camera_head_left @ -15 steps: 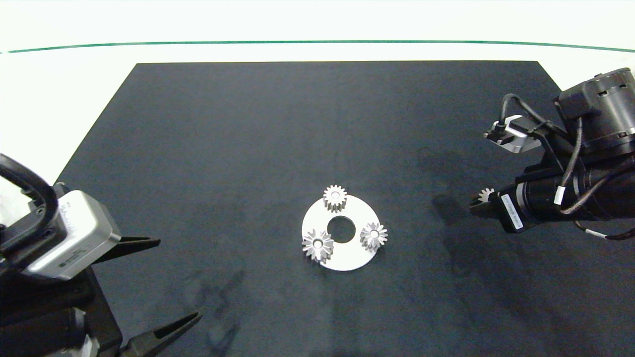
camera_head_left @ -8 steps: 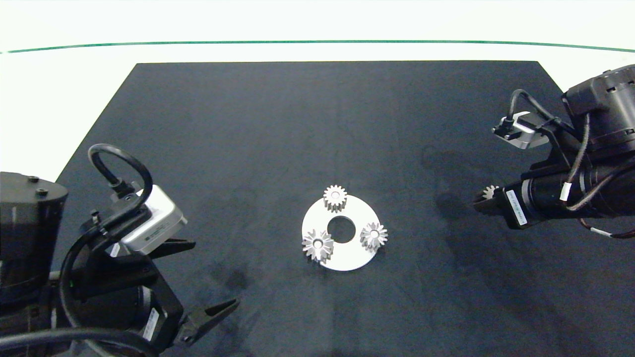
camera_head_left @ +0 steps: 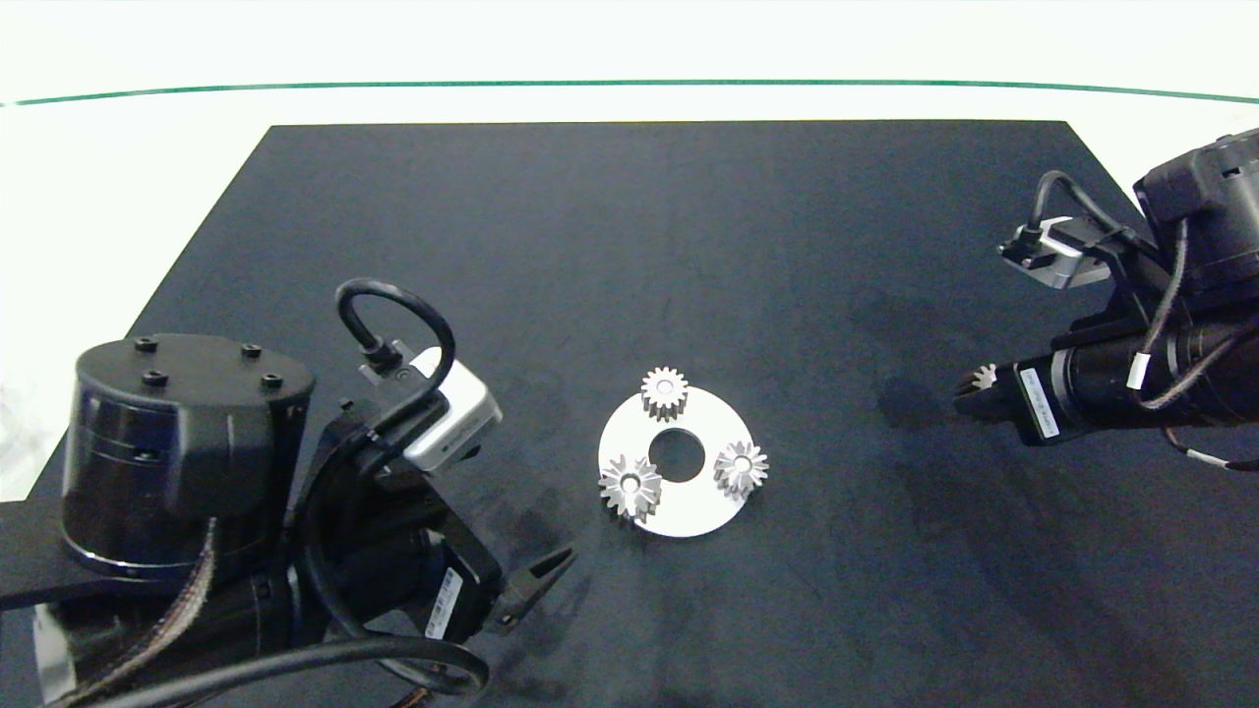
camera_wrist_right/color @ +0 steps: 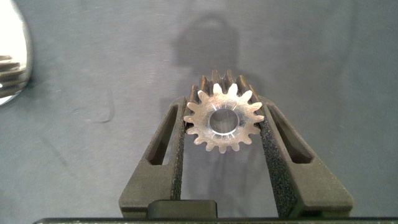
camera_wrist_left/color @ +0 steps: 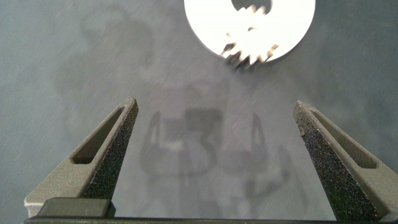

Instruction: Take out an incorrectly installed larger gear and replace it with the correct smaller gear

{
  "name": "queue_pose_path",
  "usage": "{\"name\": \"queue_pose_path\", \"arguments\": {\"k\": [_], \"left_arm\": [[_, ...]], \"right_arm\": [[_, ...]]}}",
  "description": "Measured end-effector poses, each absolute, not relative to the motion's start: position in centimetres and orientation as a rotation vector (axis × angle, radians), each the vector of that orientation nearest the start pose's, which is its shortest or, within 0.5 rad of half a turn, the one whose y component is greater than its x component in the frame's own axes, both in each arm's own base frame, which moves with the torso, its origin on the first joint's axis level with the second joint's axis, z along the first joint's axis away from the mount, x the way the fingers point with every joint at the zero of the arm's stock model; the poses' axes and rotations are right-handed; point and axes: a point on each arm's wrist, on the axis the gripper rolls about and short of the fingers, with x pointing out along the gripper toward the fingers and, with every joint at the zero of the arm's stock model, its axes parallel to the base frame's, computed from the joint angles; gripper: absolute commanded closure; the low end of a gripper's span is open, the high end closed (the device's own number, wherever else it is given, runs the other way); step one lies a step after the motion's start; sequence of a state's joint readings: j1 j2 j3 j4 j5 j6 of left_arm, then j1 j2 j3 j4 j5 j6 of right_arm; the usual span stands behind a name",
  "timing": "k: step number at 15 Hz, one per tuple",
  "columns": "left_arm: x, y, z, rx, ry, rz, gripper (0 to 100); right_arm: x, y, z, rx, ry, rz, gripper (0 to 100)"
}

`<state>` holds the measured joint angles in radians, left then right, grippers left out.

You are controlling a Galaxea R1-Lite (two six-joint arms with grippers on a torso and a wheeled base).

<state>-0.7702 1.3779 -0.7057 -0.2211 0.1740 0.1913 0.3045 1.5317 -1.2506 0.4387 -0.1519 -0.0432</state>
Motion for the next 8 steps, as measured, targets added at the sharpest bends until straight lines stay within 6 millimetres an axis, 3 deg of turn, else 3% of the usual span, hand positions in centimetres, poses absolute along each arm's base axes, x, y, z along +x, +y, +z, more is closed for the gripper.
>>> {"name": "queue_pose_path", "arguments": {"k": [4, 8], "left_arm": [[16.6, -17.6, 18.9, 0.411, 0.327, -0.632, 0], [17.7, -19.0, 17.5, 0.433, 0.357, -0.635, 0]], "right_arm": [[24.2, 6.2, 25.6, -0.174, 0.704, 0.129, 78], [24.0, 5.1, 25.8, -0.151, 0.702, 0.107, 78]]}}
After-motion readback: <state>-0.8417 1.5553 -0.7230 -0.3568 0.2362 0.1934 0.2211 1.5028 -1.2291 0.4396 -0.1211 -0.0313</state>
